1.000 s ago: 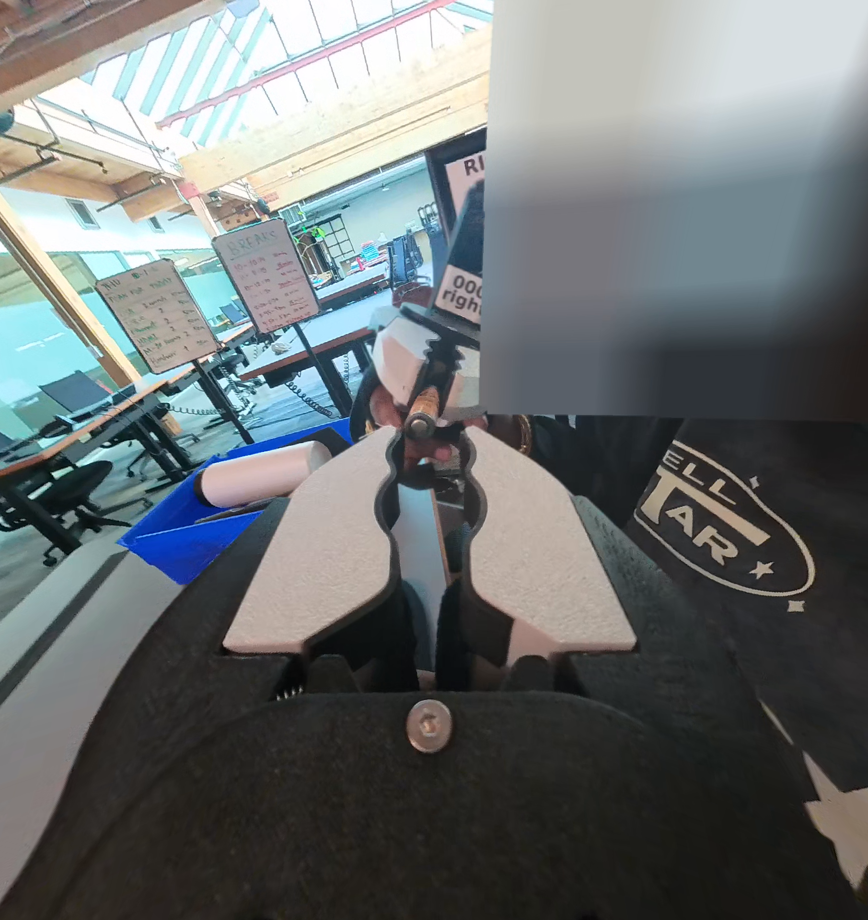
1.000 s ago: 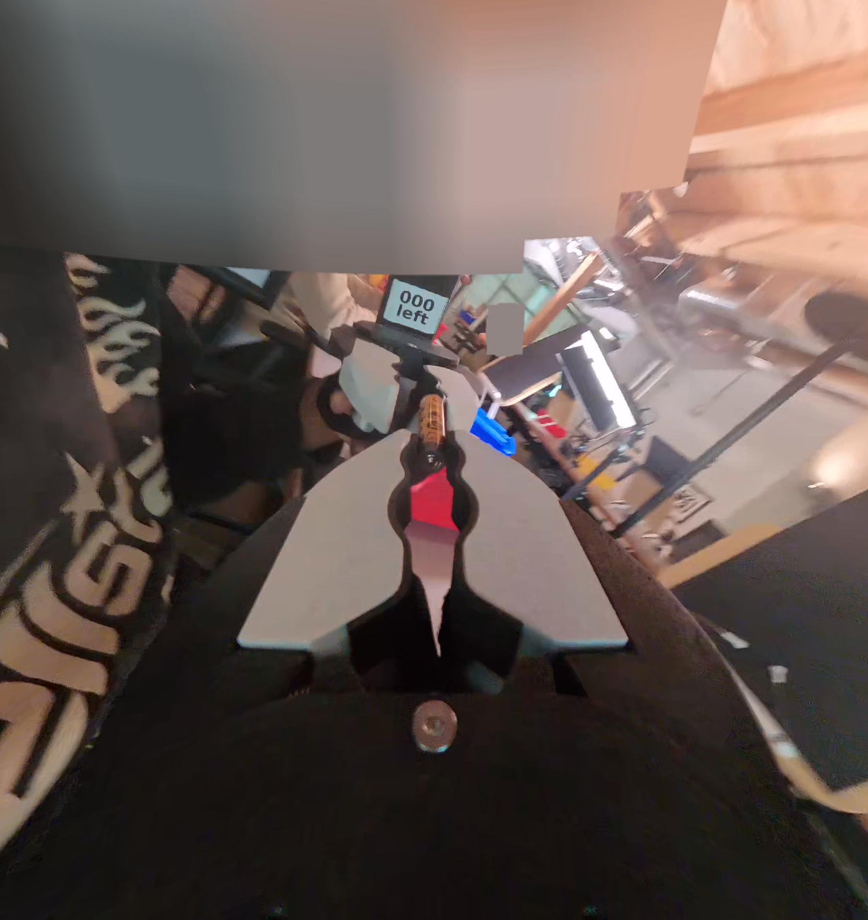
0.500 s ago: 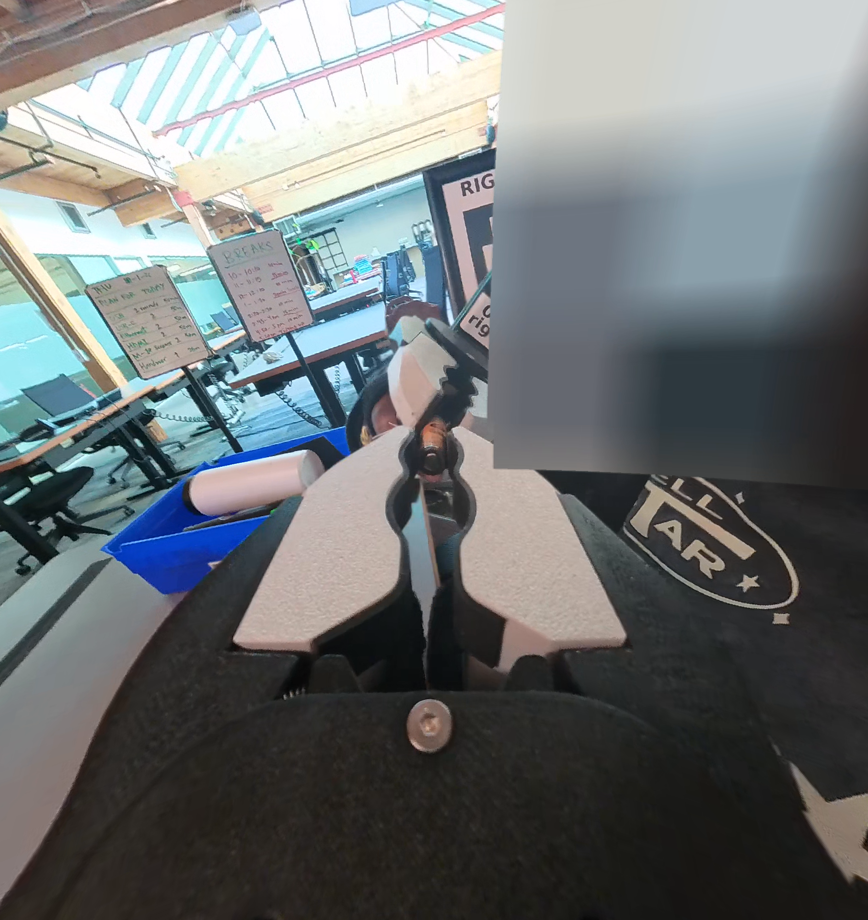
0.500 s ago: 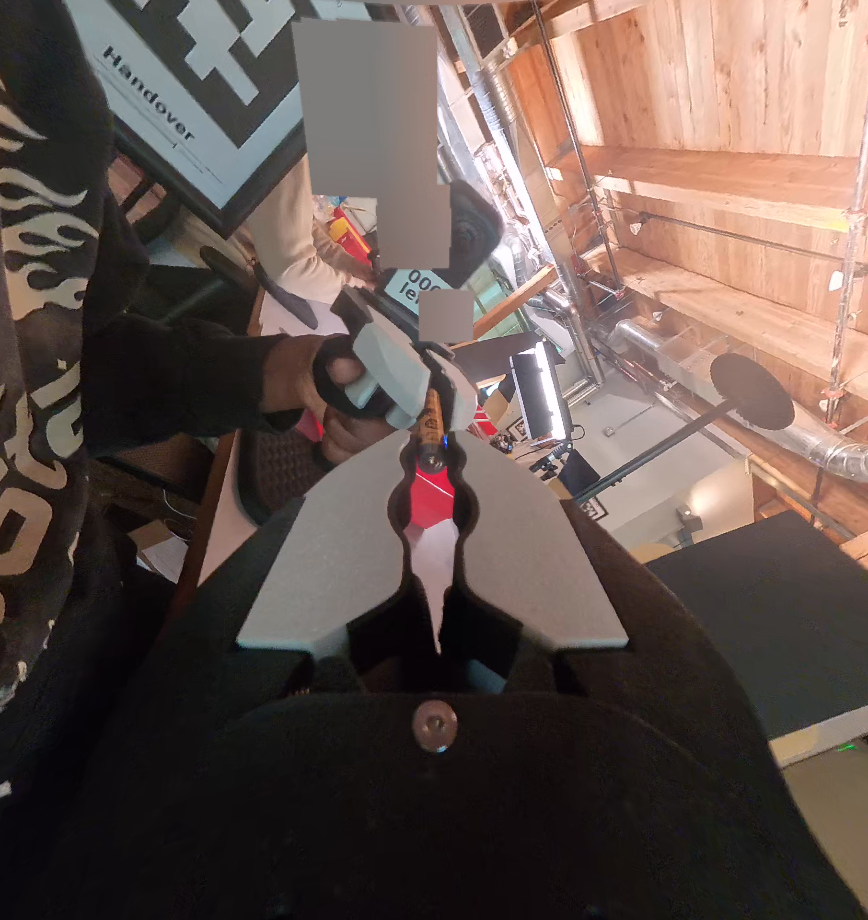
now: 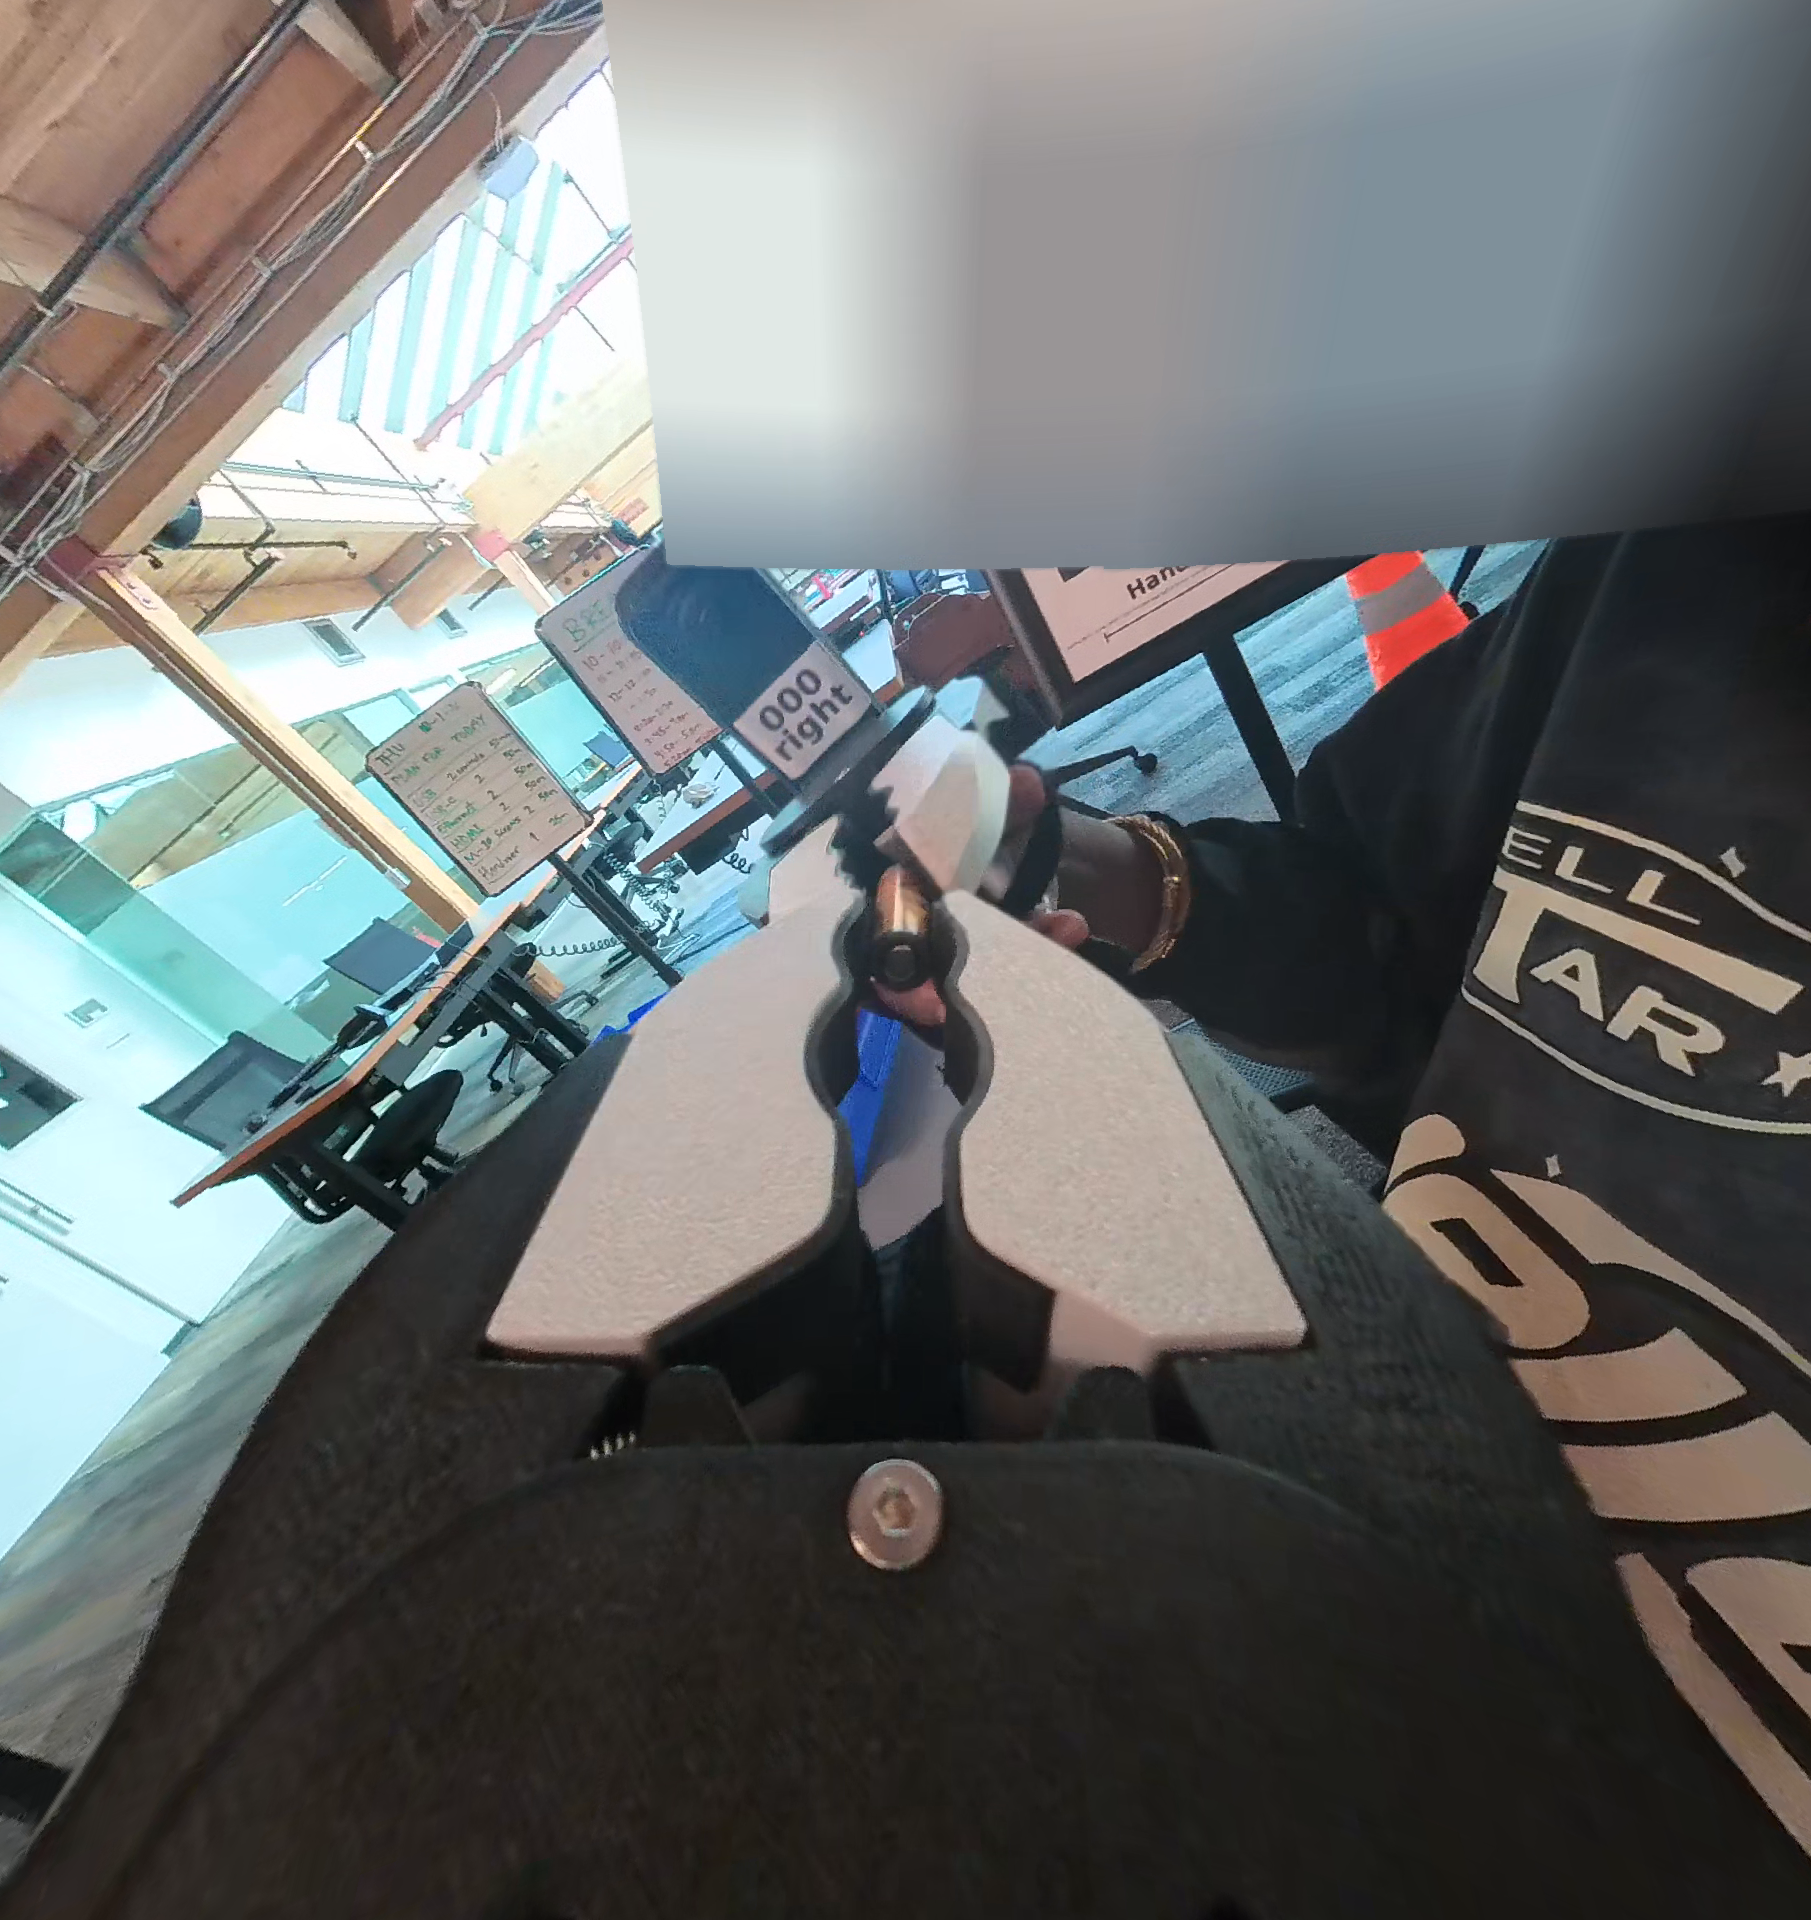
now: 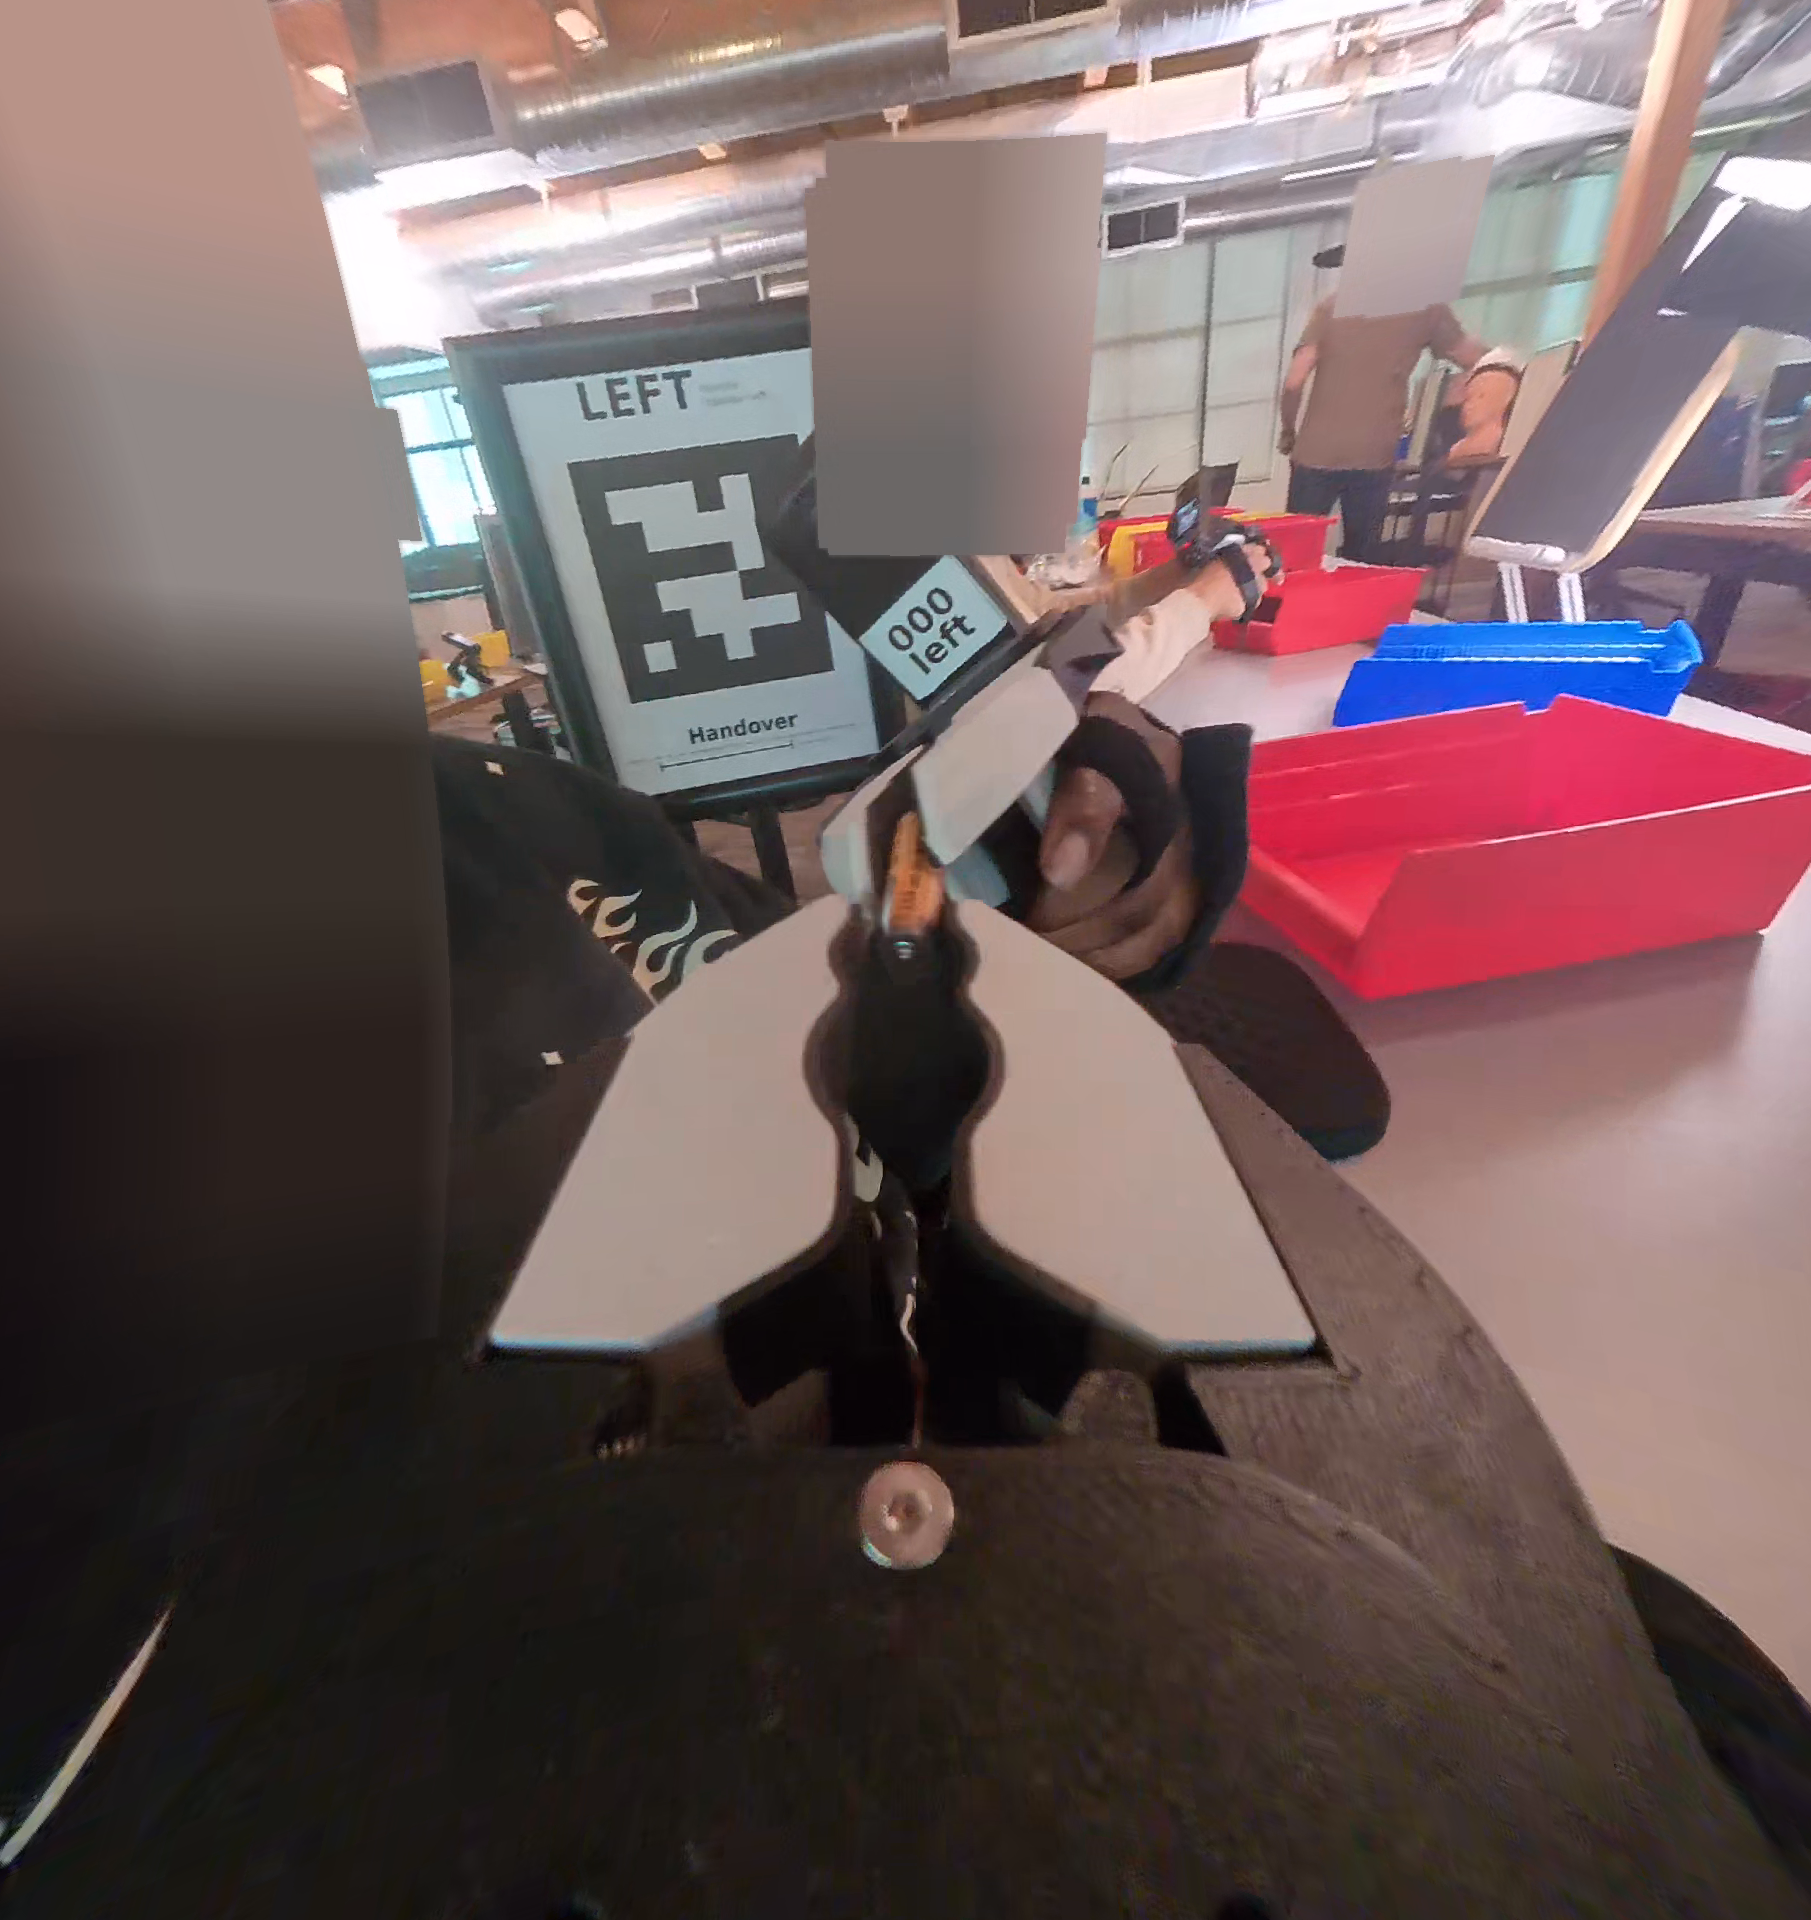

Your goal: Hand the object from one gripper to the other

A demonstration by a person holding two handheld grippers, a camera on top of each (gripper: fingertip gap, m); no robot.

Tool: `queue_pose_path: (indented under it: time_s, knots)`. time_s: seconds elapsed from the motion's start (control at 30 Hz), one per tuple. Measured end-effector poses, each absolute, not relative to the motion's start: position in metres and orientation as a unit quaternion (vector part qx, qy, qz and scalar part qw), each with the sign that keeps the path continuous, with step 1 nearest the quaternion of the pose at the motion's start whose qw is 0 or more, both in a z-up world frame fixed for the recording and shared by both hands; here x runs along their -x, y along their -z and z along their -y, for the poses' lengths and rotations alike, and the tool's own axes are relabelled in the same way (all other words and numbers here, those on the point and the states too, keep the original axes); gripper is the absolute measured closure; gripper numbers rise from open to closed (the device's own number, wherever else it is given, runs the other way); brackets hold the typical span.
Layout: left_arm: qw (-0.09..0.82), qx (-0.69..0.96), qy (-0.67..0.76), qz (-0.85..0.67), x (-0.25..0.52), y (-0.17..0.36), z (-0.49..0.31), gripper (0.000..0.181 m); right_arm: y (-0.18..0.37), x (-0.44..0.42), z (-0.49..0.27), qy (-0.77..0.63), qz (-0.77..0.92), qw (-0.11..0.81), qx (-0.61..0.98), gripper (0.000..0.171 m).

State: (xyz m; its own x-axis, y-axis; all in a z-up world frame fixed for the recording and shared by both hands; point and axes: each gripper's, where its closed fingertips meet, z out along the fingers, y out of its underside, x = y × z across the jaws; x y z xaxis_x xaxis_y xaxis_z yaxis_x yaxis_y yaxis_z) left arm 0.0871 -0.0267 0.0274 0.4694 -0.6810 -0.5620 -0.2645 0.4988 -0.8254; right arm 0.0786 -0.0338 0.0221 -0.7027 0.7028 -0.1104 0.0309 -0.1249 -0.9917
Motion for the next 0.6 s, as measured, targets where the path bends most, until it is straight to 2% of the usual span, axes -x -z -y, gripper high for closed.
queue_pose_path:
  time_s: [0.13,0.4,0.6]
  knots:
    - [0.706,0.493,0.150,-0.485,-0.0858,-0.0259,0.0250,0.171,-0.0190,-0.0761,0.0308,-0.671,0.627,0.270,0.290,0.159]
    - [0.682,0.533,0.238,-0.441,-0.0831,-0.0276,0.0230,0.163,-0.0248,-0.0753,0.0267,-0.476,0.665,0.561,0.130,0.160]
    - [0.671,0.537,0.251,-0.444,-0.0868,-0.0250,0.0246,0.167,-0.0244,-0.0741,0.0275,-0.383,0.667,0.634,0.080,0.160]
